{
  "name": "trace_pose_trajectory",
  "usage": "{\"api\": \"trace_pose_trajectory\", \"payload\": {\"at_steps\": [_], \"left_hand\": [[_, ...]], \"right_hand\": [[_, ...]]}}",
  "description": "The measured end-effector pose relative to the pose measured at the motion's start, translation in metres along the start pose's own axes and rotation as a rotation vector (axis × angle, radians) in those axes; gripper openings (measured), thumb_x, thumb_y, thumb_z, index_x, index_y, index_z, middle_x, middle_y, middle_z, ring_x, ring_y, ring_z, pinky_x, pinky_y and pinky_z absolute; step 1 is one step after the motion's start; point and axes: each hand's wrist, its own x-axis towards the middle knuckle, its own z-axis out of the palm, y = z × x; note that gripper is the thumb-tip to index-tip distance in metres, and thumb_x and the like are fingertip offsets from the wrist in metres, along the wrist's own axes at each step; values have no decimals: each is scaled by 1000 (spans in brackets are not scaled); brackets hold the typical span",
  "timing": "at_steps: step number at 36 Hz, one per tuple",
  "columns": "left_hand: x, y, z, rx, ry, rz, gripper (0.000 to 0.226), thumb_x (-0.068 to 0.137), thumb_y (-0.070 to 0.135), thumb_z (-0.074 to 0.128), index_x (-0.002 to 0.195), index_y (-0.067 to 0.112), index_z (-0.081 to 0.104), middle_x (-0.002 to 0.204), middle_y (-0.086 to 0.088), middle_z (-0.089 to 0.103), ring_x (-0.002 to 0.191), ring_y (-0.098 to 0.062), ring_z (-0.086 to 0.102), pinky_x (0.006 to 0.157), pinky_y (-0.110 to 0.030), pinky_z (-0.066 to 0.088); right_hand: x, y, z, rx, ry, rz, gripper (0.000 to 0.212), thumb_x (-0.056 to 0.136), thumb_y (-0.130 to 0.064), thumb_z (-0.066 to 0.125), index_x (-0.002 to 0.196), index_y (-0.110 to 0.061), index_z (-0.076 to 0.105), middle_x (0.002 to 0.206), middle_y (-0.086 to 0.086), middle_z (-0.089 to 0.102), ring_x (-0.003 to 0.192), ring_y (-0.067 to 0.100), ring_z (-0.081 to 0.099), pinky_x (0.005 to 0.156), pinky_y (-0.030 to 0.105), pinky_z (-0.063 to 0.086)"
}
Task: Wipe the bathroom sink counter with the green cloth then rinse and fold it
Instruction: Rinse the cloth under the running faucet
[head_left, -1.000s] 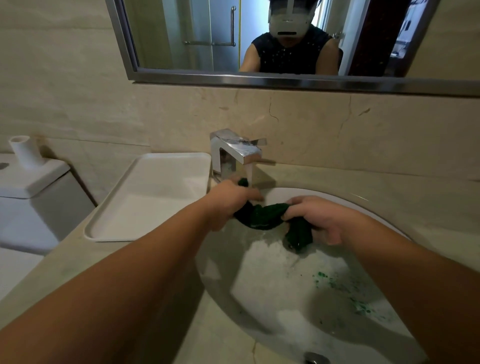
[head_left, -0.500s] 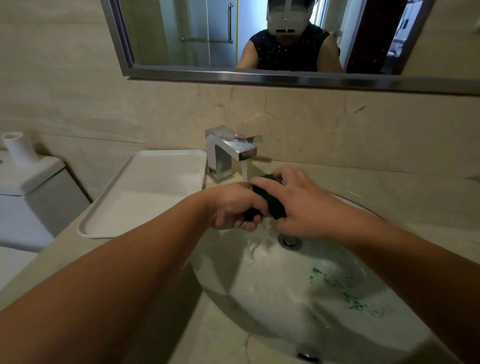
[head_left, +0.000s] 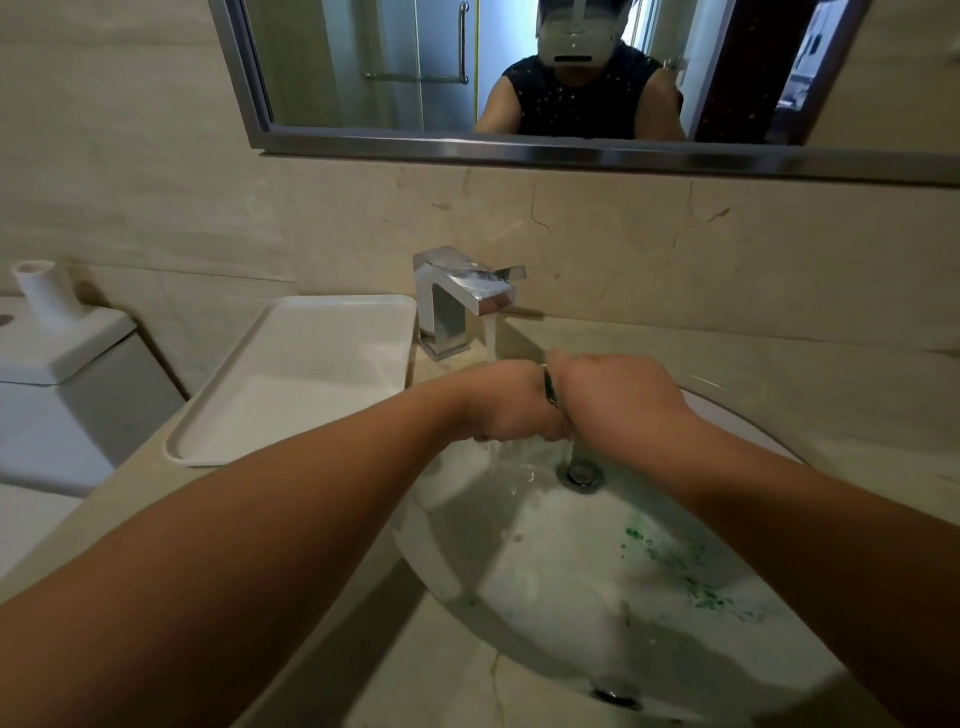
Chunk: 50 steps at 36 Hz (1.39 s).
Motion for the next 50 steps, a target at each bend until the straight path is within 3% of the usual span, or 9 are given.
{"api": "trace_pose_trajectory", "payload": {"at_steps": [3, 8, 13, 19, 24, 32, 37, 44, 50], "left_hand": [[2, -2, 5, 161, 46, 71, 27, 94, 32, 69, 112, 13, 74, 98, -4, 65, 87, -26, 60, 75, -33, 46], [5, -12, 13, 327, 72, 97, 21, 97, 32, 60, 80, 20, 58, 76, 1, 55, 78, -26, 57, 62, -32, 39], [16, -24, 12, 416, 115, 3, 15, 97, 27, 67, 107, 16, 71, 98, -5, 69, 86, -25, 64, 72, -34, 47], [12, -52, -18, 28, 47, -42, 39, 80, 26, 88, 115, 18, 72, 102, -2, 70, 97, -24, 67, 89, -37, 57], [1, -74, -34, -417, 126, -73, 29, 85, 14, 83, 108, 15, 65, 98, -15, 73, 73, -20, 62, 64, -32, 52], [-4, -67, -39, -1002, 102, 3, 35, 89, 5, 80, 118, 19, 67, 106, -17, 79, 75, -26, 65, 65, -32, 61], [-3, -64, -37, -1105, 54, 3, 31, 93, 5, 75, 119, 22, 72, 117, -20, 77, 87, -32, 76, 73, -38, 62], [-4, -62, -36, -1090, 130, -64, 32, 94, -5, 59, 126, -2, 61, 124, -29, 70, 99, -39, 72, 95, -55, 57], [-7, -64, -36, -1124, 155, -90, 33, 85, -18, 41, 83, 10, 60, 102, -24, 66, 93, -42, 67, 78, -47, 60]], "right_hand": [[5, -1, 4, 40, -124, 42, 23, 88, -15, 62, 109, -21, 65, 93, 3, 65, 87, 29, 67, 73, 37, 54], [13, -4, 15, 198, -261, 52, 9, 84, -14, 58, 88, -16, 66, 78, 5, 62, 66, 24, 57, 63, 36, 49], [27, -10, 26, 380, -271, 41, 16, 84, -29, 69, 96, -18, 70, 86, 4, 68, 79, 26, 66, 75, 36, 57], [33, -8, 28, 647, -429, 22, 22, 83, -33, 80, 99, -23, 69, 88, 0, 71, 83, 23, 72, 72, 35, 59], [35, 22, 48, 1007, -543, 170, 24, 96, -29, 70, 116, -16, 67, 113, 21, 73, 86, 24, 75, 86, 50, 61], [39, 29, 69, 1412, -473, 399, 30, 93, -9, 69, 121, -18, 65, 118, 18, 69, 89, 29, 78, 74, 43, 65], [40, 23, 59, 1733, -455, 429, 31, 94, -1, 56, 124, -8, 61, 122, 29, 68, 103, 40, 74, 95, 58, 58], [39, 12, 42, 2040, -435, 360, 44, 92, 2, 48, 131, -12, 62, 128, 24, 69, 113, 39, 69, 108, 61, 47], [49, 6, 45, 2162, -430, 422, 45, 96, -29, 58, 136, -9, 62, 133, 18, 69, 118, 42, 67, 106, 60, 47]]}}
